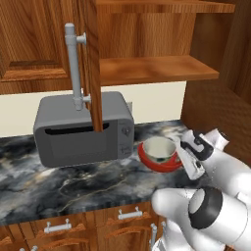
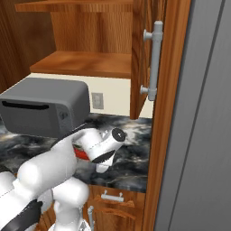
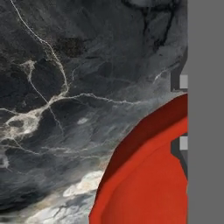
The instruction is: Pick up the bowls on the counter and stack them on top of one another in the open cabinet. Place the smaller bowl on top of the larger bowl.
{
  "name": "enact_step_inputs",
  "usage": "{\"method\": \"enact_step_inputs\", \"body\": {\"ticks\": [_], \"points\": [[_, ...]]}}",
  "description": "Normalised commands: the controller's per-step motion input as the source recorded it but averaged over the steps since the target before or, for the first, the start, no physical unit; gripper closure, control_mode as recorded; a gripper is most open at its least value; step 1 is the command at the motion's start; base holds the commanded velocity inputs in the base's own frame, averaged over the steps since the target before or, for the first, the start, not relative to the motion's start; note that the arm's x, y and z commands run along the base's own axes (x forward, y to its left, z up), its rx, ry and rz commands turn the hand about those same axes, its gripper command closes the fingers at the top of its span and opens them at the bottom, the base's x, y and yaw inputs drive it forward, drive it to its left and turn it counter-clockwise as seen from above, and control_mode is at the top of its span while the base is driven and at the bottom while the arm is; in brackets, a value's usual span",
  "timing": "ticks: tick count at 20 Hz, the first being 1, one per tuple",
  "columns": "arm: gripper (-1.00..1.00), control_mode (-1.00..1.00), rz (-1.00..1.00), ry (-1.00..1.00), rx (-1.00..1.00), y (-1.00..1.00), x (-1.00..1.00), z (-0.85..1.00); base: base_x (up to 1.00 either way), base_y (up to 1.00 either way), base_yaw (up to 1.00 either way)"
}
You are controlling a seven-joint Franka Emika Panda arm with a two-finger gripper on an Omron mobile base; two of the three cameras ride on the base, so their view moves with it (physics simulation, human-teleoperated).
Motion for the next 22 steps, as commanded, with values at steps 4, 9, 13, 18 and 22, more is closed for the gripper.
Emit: {"method": "enact_step_inputs", "body": {"ticks": [4, 9, 13, 18, 22], "points": [[1.0, -1.0, -0.2, -0.06, -0.03, 0.12, -0.68, 0.65, 0.0, 0.0, 0.0], [1.0, -1.0, -0.18, -0.03, -0.04, 0.13, -0.69, 0.64, 0.0, 0.0, 0.0], [1.0, -1.0, -0.18, -0.02, -0.08, 0.18, -0.6, 0.91, 0.0, 0.0, 0.0], [1.0, -1.0, -0.18, 0.0, -0.08, 0.12, -0.31, 1.0, 0.0, 0.0, 0.0], [1.0, -1.0, -0.16, 0.0, -0.11, 0.08, -0.12, 1.0, 0.0, 0.0, 0.0]]}}
